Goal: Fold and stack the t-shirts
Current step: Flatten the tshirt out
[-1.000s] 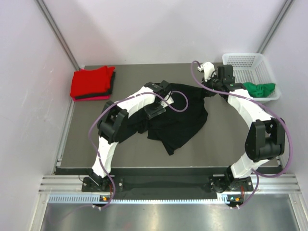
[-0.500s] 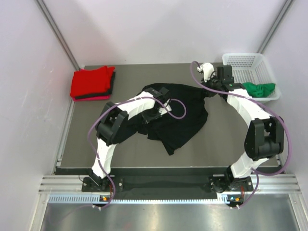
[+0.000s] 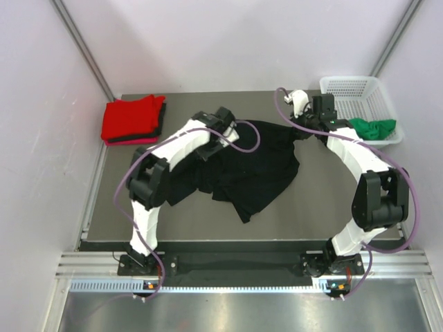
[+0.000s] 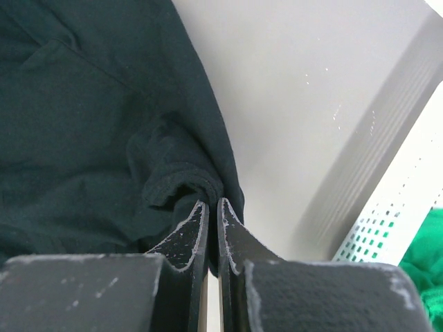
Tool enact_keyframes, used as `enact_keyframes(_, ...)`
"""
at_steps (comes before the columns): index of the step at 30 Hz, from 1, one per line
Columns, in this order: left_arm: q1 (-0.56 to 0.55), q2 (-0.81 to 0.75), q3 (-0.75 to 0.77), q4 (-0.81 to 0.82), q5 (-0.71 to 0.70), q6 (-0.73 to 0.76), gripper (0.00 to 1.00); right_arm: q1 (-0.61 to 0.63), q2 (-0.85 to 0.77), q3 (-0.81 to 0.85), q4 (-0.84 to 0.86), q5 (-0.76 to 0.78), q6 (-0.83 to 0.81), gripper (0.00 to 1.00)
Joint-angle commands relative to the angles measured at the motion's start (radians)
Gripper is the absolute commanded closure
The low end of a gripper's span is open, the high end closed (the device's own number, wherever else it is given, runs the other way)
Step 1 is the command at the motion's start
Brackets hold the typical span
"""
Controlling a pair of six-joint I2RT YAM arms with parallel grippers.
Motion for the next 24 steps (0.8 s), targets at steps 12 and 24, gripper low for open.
enact_keyframes(12, 0.221, -0.593, -0.331, -0.099, 0.153, 0.026, 1.00, -0.046, -0.488, -0.130, -0.203, -0.090, 0.019, 1.00)
enact_keyframes(24, 0.396, -0.258, -0.186, 0.157, 0.096, 0.166, 1.00, -0.152, -0.051, 0.153, -0.034, -0.029, 0.086, 1.00)
